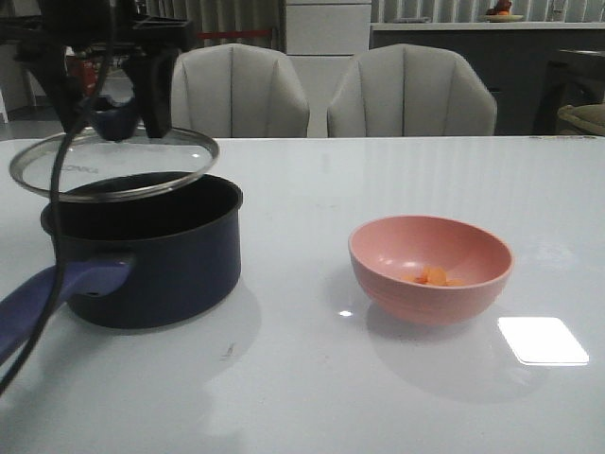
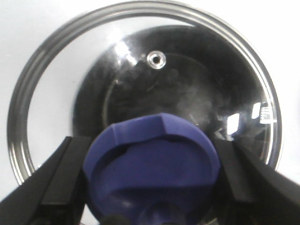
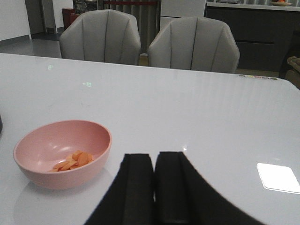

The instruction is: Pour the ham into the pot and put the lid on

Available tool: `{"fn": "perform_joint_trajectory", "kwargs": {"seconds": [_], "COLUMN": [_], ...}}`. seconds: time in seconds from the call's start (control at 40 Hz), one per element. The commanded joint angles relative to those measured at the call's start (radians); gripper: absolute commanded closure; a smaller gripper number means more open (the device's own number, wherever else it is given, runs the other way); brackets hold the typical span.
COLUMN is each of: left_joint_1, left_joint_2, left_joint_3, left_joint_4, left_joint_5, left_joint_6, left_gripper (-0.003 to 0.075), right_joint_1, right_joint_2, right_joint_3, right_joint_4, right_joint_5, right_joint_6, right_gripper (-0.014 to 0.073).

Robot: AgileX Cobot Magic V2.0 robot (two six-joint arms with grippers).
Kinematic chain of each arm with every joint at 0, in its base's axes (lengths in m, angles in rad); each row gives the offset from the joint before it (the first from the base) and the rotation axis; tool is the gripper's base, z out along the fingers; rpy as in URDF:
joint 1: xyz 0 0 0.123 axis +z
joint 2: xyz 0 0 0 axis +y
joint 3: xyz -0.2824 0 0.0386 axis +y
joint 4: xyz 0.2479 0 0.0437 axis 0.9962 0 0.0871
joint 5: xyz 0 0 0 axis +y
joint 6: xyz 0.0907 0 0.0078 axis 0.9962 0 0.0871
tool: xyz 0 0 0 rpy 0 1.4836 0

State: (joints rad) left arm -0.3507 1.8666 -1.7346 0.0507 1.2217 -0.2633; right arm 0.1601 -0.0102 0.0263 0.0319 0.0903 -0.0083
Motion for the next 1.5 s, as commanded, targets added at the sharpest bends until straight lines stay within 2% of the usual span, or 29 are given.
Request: {"fn": "perform_joint_trajectory", "kwargs": {"seconds": [0.0, 0.175, 0.35, 0.5, 0.699, 1.074, 1.174, 1.324, 1.399, 1.474], "left_joint_1": [0.071, 0.228, 0.39, 0.47, 0.484, 0.484, 0.484, 0.482, 0.482, 0.482], "left_joint_2": [-0.111, -0.167, -0.215, -0.206, -0.154, -0.036, -0.024, -0.016, -0.015, -0.015], "left_joint_3": [0.013, 0.119, 0.255, 0.348, 0.414, 0.416, 0.416, 0.416, 0.416, 0.411], "left_joint_4": [0.03, 0.01, -0.084, -0.139, -0.134, -0.134, -0.134, -0.134, -0.134, -0.134], "left_joint_5": [-0.023, -0.043, -0.153, -0.224, -0.326, -0.337, -0.34, -0.34, -0.34, -0.342], "left_joint_6": [0.013, 0.059, 0.137, 0.203, 0.21, 0.229, 0.243, 0.25, 0.25, 0.25], "left_gripper": [0.0409, 0.0409, 0.0409, 0.0409, 0.0409, 0.0397, 0.0332, 0.0181, 0.0143, 0.0145], "right_joint_1": [-0.007, -0.007, -0.007, -0.007, -0.007, -0.007, -0.007, -0.007, -0.007, -0.007], "right_joint_2": [-0.02, -0.02, -0.02, -0.02, -0.02, -0.02, -0.02, -0.02, -0.02, -0.02], "right_joint_3": [-0.005, -0.005, -0.005, -0.005, -0.005, -0.005, -0.005, -0.005, -0.005, -0.005], "right_joint_4": [-0.01, -0.01, -0.01, -0.01, -0.01, -0.01, -0.01, -0.01, -0.01, -0.01], "right_joint_5": [-0.084, -0.084, -0.084, -0.084, -0.084, -0.084, -0.084, -0.084, -0.084, -0.084], "right_joint_6": [-0.002, -0.002, -0.002, -0.002, -0.002, -0.002, -0.002, -0.002, -0.002, -0.002], "right_gripper": [0.0445, 0.0445, 0.0445, 0.0445, 0.0445, 0.0445, 0.0445, 0.0445, 0.0445, 0.0445]}}
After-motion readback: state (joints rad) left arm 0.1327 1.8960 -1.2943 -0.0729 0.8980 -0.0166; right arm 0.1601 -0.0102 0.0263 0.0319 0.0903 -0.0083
